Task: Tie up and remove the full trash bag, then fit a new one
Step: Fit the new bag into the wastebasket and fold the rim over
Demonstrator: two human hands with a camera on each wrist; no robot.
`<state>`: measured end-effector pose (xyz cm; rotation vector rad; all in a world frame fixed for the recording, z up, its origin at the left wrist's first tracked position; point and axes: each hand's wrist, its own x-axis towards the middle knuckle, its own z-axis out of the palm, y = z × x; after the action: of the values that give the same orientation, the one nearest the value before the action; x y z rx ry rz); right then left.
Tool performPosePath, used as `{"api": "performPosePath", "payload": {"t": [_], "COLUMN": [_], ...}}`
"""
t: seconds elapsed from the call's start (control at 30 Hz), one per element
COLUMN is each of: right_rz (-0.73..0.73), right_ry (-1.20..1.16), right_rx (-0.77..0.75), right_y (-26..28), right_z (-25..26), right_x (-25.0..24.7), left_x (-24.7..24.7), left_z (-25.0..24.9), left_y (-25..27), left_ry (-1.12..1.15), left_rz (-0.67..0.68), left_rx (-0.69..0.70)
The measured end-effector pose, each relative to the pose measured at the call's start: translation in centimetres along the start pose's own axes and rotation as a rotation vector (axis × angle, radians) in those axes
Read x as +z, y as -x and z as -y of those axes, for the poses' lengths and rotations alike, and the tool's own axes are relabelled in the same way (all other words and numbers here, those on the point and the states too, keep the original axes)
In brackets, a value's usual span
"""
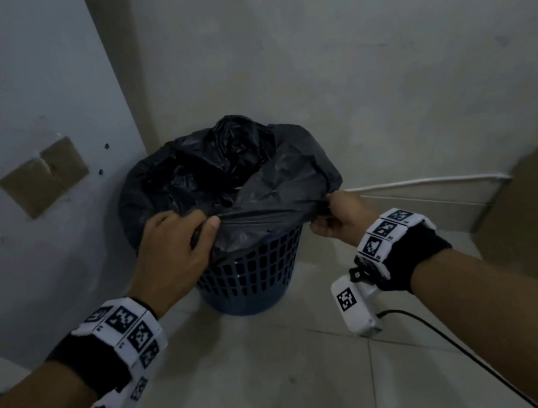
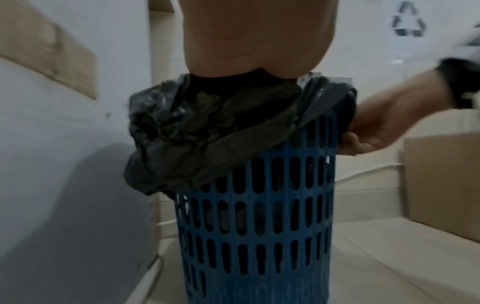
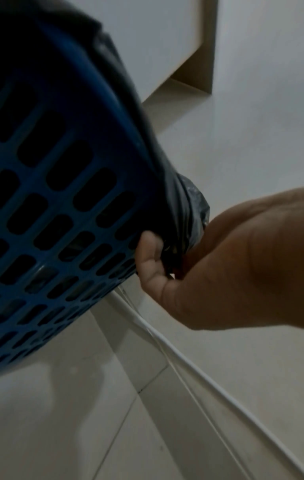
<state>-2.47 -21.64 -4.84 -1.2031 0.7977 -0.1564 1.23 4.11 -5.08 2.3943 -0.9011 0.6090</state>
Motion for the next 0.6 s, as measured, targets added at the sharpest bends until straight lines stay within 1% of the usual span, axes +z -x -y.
{"api": "performPosePath", "payload": {"t": [0.07, 0.13, 0.2, 0.27, 0.3, 0.43, 0.47, 0.53, 0.6], "right_rz": [0.006, -0.032, -0.069, -0.072, -0.059, 0.015, 0.024, 0.026, 0.009], "right_ry": [-0.05, -0.147, -0.237, -0.293, -0.313, -0.368, -0.375, -0.358, -0.294], "right_rx": [-0.004, -0.036, -0.062, -0.084, -0.093, -0.115, -0.129, -0.172, -0.217], "right_y": [-0.1, -0.4, -0.5, -0.4, -0.3, 0.0, 0.0, -0.2, -0.6], "right_z": [0.2, 0.7, 1.4, 2.4, 2.9, 3.4, 3.4, 3.4, 3.3], "right_x": [-0.3, -0.7, -1.1, -1.7, -1.9, -1.9, -1.9, -1.8, -1.7], "left_x": [-0.2, -0.3, -0.7, -1.0, -1.1, -0.7, -0.4, -0.2, -0.3], "left_z": [0.5, 0.4, -0.2, -0.8, -1.2, -2.2, -2.3, -2.5, -2.9], "left_y": [-0.1, 0.0, 0.1, 0.1, 0.1, 0.4, 0.5, 0.7, 0.7], "left_ry": [0.008, 0.039, 0.044, 0.001, -0.027, -0.133, -0.154, -0.149, -0.118], "left_rz": [0.009, 0.017, -0.037, -0.097, -0.099, 0.022, 0.034, -0.002, -0.074], "left_rx": [-0.021, -0.029, -0.003, 0.075, 0.118, 0.284, 0.322, 0.377, 0.431]}}
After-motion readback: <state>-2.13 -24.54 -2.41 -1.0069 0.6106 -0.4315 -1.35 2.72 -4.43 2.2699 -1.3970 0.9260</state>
